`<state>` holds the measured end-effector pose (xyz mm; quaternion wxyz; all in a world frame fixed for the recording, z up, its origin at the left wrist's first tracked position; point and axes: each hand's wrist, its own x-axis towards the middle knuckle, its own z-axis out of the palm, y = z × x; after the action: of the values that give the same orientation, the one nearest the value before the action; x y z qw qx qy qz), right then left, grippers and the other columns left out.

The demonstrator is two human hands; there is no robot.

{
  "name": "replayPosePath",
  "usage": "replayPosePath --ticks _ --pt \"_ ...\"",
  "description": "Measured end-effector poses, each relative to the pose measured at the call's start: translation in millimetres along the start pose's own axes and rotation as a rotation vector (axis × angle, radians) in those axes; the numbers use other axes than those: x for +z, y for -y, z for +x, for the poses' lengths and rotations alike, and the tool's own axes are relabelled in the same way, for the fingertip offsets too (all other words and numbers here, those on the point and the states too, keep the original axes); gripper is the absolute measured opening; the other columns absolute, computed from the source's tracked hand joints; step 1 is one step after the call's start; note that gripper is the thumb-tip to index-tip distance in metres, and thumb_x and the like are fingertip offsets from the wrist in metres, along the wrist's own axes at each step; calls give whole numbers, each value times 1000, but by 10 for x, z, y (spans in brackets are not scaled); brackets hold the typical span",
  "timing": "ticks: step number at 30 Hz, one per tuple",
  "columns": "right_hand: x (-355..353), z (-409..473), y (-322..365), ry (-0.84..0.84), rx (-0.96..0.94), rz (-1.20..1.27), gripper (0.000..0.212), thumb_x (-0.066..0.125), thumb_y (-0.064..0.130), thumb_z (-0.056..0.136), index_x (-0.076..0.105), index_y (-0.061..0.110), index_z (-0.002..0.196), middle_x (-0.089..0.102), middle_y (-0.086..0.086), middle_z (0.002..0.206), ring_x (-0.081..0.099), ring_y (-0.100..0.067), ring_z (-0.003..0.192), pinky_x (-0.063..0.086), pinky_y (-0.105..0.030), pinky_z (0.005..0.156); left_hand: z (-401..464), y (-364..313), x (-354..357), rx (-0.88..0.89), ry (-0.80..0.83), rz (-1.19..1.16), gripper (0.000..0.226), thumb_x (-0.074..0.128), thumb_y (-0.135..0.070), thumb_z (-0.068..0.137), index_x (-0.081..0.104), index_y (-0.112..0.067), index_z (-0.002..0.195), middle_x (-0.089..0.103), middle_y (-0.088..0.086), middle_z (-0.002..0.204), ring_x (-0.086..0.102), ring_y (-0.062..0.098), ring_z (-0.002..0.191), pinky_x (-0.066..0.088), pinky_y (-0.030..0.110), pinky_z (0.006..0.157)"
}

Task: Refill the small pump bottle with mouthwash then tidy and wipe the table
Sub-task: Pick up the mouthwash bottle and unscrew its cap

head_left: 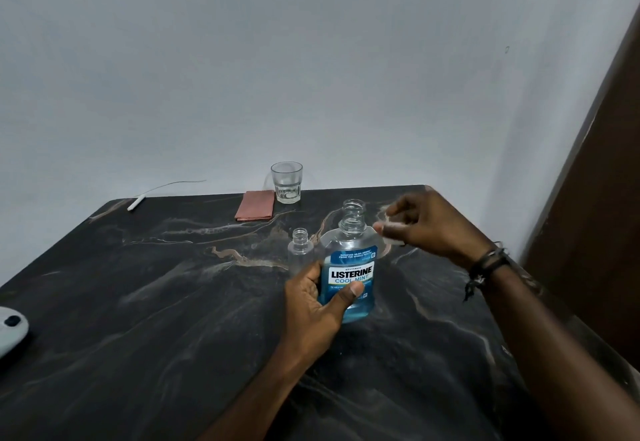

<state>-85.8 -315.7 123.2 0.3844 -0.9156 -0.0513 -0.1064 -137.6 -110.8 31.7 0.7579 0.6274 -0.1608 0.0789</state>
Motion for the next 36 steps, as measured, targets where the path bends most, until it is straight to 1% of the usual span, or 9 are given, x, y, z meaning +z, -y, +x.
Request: replayPosePath --ticks 3,6,11,16,20,23,25,31,36 --pt "130 -7 -44 69 -78 -390 38 84 45 67 73 17 91 69 5 83 63 -10 73 51 -28 62 0 4 -7 -7 -8 9 33 78 -17 73 67 -18 104 78 1 99 75 19 91 60 27 72" --pt "293 -34 -84 155 -95 -555 35 85 43 67 74 21 91 65 6 80 54 -6 67 37 -21 55 9 8 -11 -2 -17 5 31 78 -5 77 68 -18 103 78 0 98 75 19 91 60 25 71" --pt "439 -66 -206 268 -40 -586 46 88 46 61 73 25 99 71 4 104 63 -15 92 53 -31 74 9 -5 -3 -10 -19 -12 31 78 -6 76 68 -23 100 78 -4 97 76 17 90 59 24 69" --pt "415 -53 -233 321 -37 -568 64 89 43 60 65 23 115 67 1 117 62 -18 104 54 -35 87 16 16 -1 -11 -13 -9 34 79 -12 73 68 -23 103 78 -2 100 75 18 93 61 27 73" --pt "182 -142 -206 346 -56 -478 80 88 41 64 53 22 133 60 2 129 58 -14 113 51 -31 93 22 18 0 -5 -11 -16 36 79 -19 70 68 -21 105 77 2 102 75 20 94 61 32 76" --pt "-34 -324 -109 298 -146 -213 88 88 54 55 53 33 134 60 17 127 57 -2 116 50 -25 93 37 9 6 8 16 -36 33 78 -10 75 68 -22 104 78 -1 101 75 18 94 60 26 73" --pt "-62 -434 -2 352 -229 21 80 87 56 56 58 36 128 64 19 124 58 1 118 53 -24 92 39 10 21 13 39 -54 33 77 -5 77 68 -19 106 78 -2 101 75 17 93 59 23 72" --pt "180 -470 42 340 -207 551 47 83 17 69 66 8 112 73 -7 109 70 -25 104 58 -32 86 32 -2 22 12 65 -83 35 78 -7 76 69 -20 107 77 3 103 75 21 95 59 25 74" --pt "317 -460 20 296 -185 678 27 83 17 67 76 21 92 76 -8 97 73 -23 92 58 -26 76 16 9 20 18 105 -62 35 76 -2 79 70 -24 105 77 3 103 75 21 94 59 24 73"
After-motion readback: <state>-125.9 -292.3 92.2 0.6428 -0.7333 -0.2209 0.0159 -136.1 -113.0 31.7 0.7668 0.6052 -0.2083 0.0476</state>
